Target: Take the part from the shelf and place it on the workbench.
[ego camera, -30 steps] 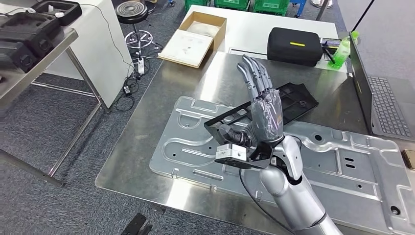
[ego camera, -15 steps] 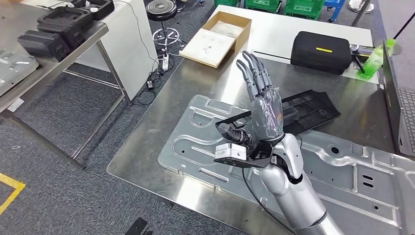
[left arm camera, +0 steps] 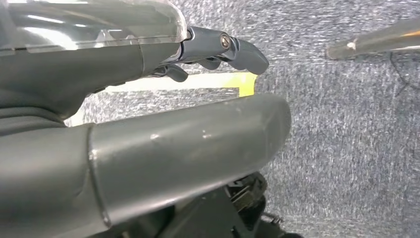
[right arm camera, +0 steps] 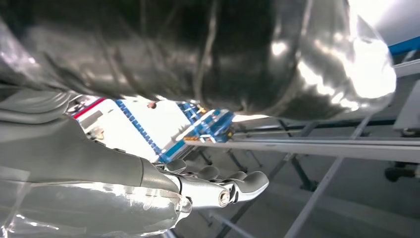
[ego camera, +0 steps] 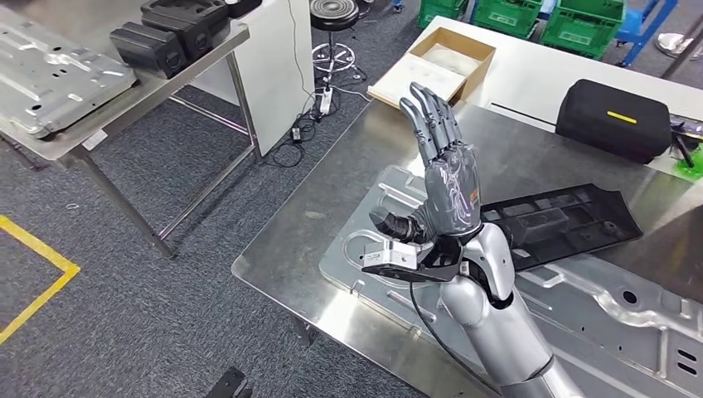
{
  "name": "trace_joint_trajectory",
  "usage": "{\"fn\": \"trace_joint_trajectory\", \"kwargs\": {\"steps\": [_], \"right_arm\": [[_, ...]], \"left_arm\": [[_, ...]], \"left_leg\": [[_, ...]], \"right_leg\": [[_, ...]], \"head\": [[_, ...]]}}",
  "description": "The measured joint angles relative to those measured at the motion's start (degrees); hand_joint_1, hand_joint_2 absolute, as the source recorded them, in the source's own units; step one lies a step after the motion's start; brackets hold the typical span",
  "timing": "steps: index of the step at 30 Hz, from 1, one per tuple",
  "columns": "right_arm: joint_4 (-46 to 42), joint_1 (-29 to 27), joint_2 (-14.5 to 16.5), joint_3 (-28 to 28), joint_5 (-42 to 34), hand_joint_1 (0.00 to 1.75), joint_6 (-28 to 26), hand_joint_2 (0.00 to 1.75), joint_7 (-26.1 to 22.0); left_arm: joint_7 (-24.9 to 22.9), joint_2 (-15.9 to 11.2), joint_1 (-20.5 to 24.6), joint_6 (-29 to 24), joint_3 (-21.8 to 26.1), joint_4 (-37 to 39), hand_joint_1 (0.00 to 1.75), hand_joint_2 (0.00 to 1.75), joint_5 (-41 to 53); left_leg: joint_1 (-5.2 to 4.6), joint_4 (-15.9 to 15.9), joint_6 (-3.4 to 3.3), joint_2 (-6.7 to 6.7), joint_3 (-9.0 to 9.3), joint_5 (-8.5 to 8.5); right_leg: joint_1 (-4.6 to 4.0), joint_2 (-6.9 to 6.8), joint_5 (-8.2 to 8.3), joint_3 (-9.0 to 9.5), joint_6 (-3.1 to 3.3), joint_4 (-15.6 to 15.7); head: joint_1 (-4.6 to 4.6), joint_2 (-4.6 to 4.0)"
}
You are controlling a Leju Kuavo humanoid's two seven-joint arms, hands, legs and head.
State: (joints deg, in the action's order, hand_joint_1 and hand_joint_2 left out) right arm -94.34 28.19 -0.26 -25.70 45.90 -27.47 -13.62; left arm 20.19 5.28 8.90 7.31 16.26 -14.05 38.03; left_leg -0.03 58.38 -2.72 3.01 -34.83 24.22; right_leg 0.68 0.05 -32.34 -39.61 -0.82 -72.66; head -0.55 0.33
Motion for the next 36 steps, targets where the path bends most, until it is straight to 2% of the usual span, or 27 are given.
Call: {"fn": "trace_joint_trajectory", "kwargs": {"steps": [1, 2, 4, 5, 6, 7, 9, 11, 12, 13, 14, 15, 16, 18, 20, 22, 23, 25, 26, 27, 28, 29, 30, 31, 33, 35, 36], "right_arm": [[0.0, 0.3, 0.0, 0.0, 0.1, 0.00, 0.2, 0.00, 0.0], [0.0, 0.6, 0.0, 0.0, 0.2, 0.00, 0.4, 0.00, 0.0], [0.0, 1.4, 0.0, 0.0, 0.4, 0.00, 0.8, 0.00, 0.0], [0.0, 1.7, 0.0, 0.0, 0.4, 0.00, 1.0, 0.00, 0.1], [0.0, 2.0, 0.0, 0.0, 0.5, 0.00, 1.1, 0.00, 0.2], [0.0, 2.4, 0.0, 0.0, 0.6, 0.00, 1.2, 0.00, 0.4], [-0.1, 3.1, 0.0, -0.2, 1.0, 0.00, 1.5, 0.00, 1.0], [-0.1, 3.5, 0.0, -0.3, 1.4, 0.00, 1.8, 0.00, 1.5], [-0.1, 3.5, 0.0, -0.4, 1.5, 0.00, 1.9, 0.00, 1.8], [-0.1, 3.4, 0.0, -0.5, 1.7, 0.00, 2.0, 0.00, 1.9], [-0.1, 3.2, 0.0, -0.6, 1.8, 0.00, 2.0, 0.00, 2.0], [-0.1, 3.1, 0.0, -0.7, 1.9, 0.00, 2.0, 0.00, 2.1], [-0.2, 3.0, -0.1, -0.9, 2.0, 0.00, 1.9, 0.00, 2.2], [-0.4, 2.9, -0.1, -1.1, 2.2, 0.00, 1.9, 0.00, 2.2], [-0.7, 2.9, -0.2, -1.2, 2.5, 0.00, 1.9, 0.00, 2.4], [-1.0, 2.9, -0.2, -1.4, 3.0, 0.00, 1.9, 0.00, 2.7], [-1.2, 2.9, -0.2, -1.4, 3.2, 0.00, 1.9, 0.00, 2.9], [-1.7, 2.8, -0.3, -1.5, 3.7, 0.00, 2.0, 0.00, 3.2], [-1.9, 2.6, -0.4, -1.5, 3.9, 0.00, 2.1, 0.00, 3.4], [-2.0, 2.4, -0.5, -1.5, 4.1, 0.00, 2.2, 0.00, 3.6], [-2.0, 2.1, -0.7, -1.5, 4.2, 0.00, 2.3, 0.00, 3.7], [-2.0, 1.9, -0.9, -1.5, 4.3, 0.00, 2.5, 0.00, 3.8], [-2.0, 1.9, -1.0, -1.6, 4.4, 0.00, 2.6, 0.00, 3.9], [-2.0, 1.9, -1.0, -1.7, 4.5, 0.00, 2.7, 0.00, 3.9], [-2.0, 2.4, -1.0, -1.9, 4.6, 0.00, 2.8, 0.00, 3.9], [-2.0, 2.9, -1.0, -2.2, 4.6, 0.00, 3.1, 0.00, 3.9], [-2.0, 3.2, -1.0, -2.4, 4.7, 0.00, 3.2, 0.00, 3.9]], "left_arm": [[0.1, 0.1, 0.0, 0.1, 0.0, 0.0, 0.00, 0.00, -0.1], [0.2, 0.2, 0.1, 0.1, 0.0, 0.0, 0.00, 0.00, -0.2], [0.4, 0.4, 0.3, 0.1, 0.0, 0.0, 0.00, 0.00, -0.5], [0.3, 0.5, 0.3, 0.0, 0.0, 0.0, 0.00, 0.00, -0.7], [0.1, 0.5, 0.2, 0.0, 0.0, 0.0, 0.00, 0.00, -0.8], [-0.3, 0.4, 0.1, -0.2, 0.0, 0.0, 0.00, 0.00, -0.7], [-1.4, 0.4, -0.3, -0.5, 0.0, 0.0, 0.00, 0.00, -0.6], [-2.1, 0.4, -0.6, -0.8, 0.0, 0.1, 0.00, 0.00, -0.3], [-2.3, 0.4, -0.6, -0.9, 0.0, 0.1, 0.00, 0.00, -0.2], [-2.3, 0.4, -0.8, -1.0, 0.0, 0.2, 0.00, 0.00, 0.0], [-2.4, 0.4, -1.0, -1.0, 0.0, 0.2, 0.00, 0.00, 0.1], [-2.4, 0.4, -1.2, -0.9, 0.0, 0.3, 0.00, 0.00, 0.2], [-2.3, 0.4, -1.4, -0.8, 0.0, 0.3, 0.00, 0.00, 0.2], [-2.2, 0.4, -1.5, -0.6, 0.0, 0.3, 0.00, 0.00, 0.2], [-2.4, 0.5, -1.5, -0.3, 0.0, 0.3, 0.00, 0.00, 0.2], [-2.8, 0.6, -1.7, 0.1, 0.0, 0.5, 0.00, 0.00, 0.3], [-3.0, 0.6, -1.9, 0.4, 0.0, 0.5, 0.00, 0.00, 0.4], [-3.3, 0.8, -2.2, 0.5, 0.0, 0.6, 0.00, 0.00, 0.6], [-3.4, 1.0, -2.3, 0.5, 0.0, 0.6, 0.00, 0.00, 0.6], [-3.4, 1.1, -2.3, 0.5, 0.0, 0.6, 0.00, 0.00, 0.6], [-3.5, 1.2, -2.2, 0.5, 0.0, 0.7, 0.00, 0.00, 0.7], [-3.5, 1.3, -2.2, 0.5, 0.0, 0.7, 0.00, 0.00, 0.8], [-3.6, 1.3, -2.3, 0.6, 0.0, 0.8, 0.00, 0.00, 0.9], [-3.6, 1.4, -2.2, 0.7, 0.0, 0.8, 0.00, 0.00, 1.0], [-3.7, 1.6, -2.0, 0.9, 0.0, 0.9, 0.00, 0.00, 1.0], [-3.8, 1.7, -1.7, 0.9, 0.0, 0.9, 0.00, 0.00, 1.1], [-3.9, 1.8, -1.6, 0.9, 0.0, 0.9, 0.00, 0.00, 1.1]], "left_leg": [[0.00, 0.1, 0.02, 0.72, 0.02, -0.01], [-0.05, 0.1, 0.11, 1.36, -0.04, -0.05], [0.02, 0.3, 0.52, 2.58, -0.37, -0.22], [0.12, 0.2, 0.86, 3.15, -0.59, -0.37], [0.22, 0.1, 1.23, 3.80, -0.76, -0.52], [0.28, 0.1, 1.54, 3.84, -0.87, -0.52], [0.13, 2.0, 2.17, 1.55, -1.73, 0.86], [0.28, 8.1, 2.74, -1.49, -4.55, 4.31], [0.50, 11.8, 3.00, -2.07, -6.39, 5.97], [0.67, 14.6, 3.23, -2.32, -7.75, 6.83], [0.83, 15.5, 3.43, -2.50, -8.20, 6.66], [0.95, 14.2, 3.58, -2.79, -7.44, 5.40], [1.04, 10.8, 3.64, -3.43, -5.65, 3.48], [0.82, 3.4, 3.40, -5.97, -1.86, 0.76], [0.43, 0.5, 2.67, -7.18, -0.56, 0.36], [0.42, 0.4, 1.85, -5.95, -0.58, 0.29], [0.50, 0.3, 1.56, -5.35, -0.51, 0.21], [0.66, 0.0, 0.87, -4.21, -0.34, 0.01], [0.63, 0.0, 0.64, -3.61, -0.36, -0.03], [0.59, 0.0, 0.42, -2.94, -0.37, -0.05], [0.55, 0.0, 0.30, -2.15, -0.36, -0.07], [0.51, 0.1, 0.26, -1.34, -0.35, -0.07], [0.49, 0.1, 0.25, -0.54, -0.33, -0.07], [0.48, 0.2, 0.26, 0.25, -0.30, -0.06], [0.44, 0.4, 0.42, 1.66, -0.41, -0.06], [0.52, 0.5, 0.97, 2.90, -0.79, -0.19], [0.58, 0.4, 1.36, 3.47, -0.95, -0.31]], "right_leg": [[-0.04, 0.74, 2.28, 1.54, 0.32, 3.6], [-0.03, 2.05, 4.03, 3.22, 0.68, 7.3], [-0.05, 4.03, 5.80, 5.43, 1.04, 12.5], [-0.11, 4.24, 5.69, 5.67, 1.07, 13.2], [-0.13, 3.69, 5.80, 5.77, 1.06, 13.6], [-0.02, 3.03, 5.95, 5.95, 1.21, 13.9], [0.33, 1.61, 6.25, 6.44, 1.64, 14.6], [0.37, 0.06, 6.29, 6.68, 1.97, 14.9], [0.32, -0.76, 6.24, 6.67, 2.05, 14.9], [0.29, -1.55, 6.18, 6.67, 2.05, 14.9], [0.28, -2.31, 6.09, 6.68, 1.99, 14.9], [0.30, -3.02, 5.96, 6.73, 1.88, 14.8], [0.32, -3.68, 5.78, 6.81, 1.71, 14.7], [0.09, -4.79, 5.31, 6.88, 1.18, 14.2], [-0.37, -5.73, 4.96, 6.94, 0.63, 14.0], [-0.47, -6.64, 4.64, 7.16, 0.08, 14.0], [-0.33, -6.26, 4.17, 7.18, -0.23, 13.6], [0.03, -3.89, 1.78, 5.86, -0.70, 10.1], [0.10, -2.35, 0.04, 4.34, -0.79, 6.8], [0.10, -1.39, -1.52, 2.52, -0.81, 3.2], [0.08, -0.85, -2.36, 0.95, -0.79, 0.3], [0.08, -0.52, -2.19, 0.07, -0.72, -1.0], [0.08, -0.26, -0.91, 0.18, -0.57, -0.2], [0.07, 0.15, 1.12, 1.17, -0.33, 2.4], [0.12, 2.31, 4.69, 4.04, 0.23, 9.4], [0.04, 3.78, 5.66, 5.53, 0.49, 13.1], [-0.07, 3.59, 5.57, 5.68, 0.56, 13.4]], "head": [[0.00, 0.00], [0.01, 0.00], [0.01, 0.00], [0.01, 0.00], [-0.01, 0.00], [0.01, 0.00], [0.18, 0.00], [0.36, 0.00], [0.37, 0.00], [0.37, 0.00], [0.37, 0.00], [0.37, 0.00], [0.37, 0.00], [0.37, 0.00], [0.32, 0.00], [0.27, 0.00], [0.27, 0.00], [0.27, 0.00], [0.27, 0.00], [0.27, 0.00], [0.27, 0.00], [0.27, 0.00], [0.26, 0.00], [0.26, 0.00], [0.27, 0.00], [0.28, 0.00], [0.28, 0.00]]}}
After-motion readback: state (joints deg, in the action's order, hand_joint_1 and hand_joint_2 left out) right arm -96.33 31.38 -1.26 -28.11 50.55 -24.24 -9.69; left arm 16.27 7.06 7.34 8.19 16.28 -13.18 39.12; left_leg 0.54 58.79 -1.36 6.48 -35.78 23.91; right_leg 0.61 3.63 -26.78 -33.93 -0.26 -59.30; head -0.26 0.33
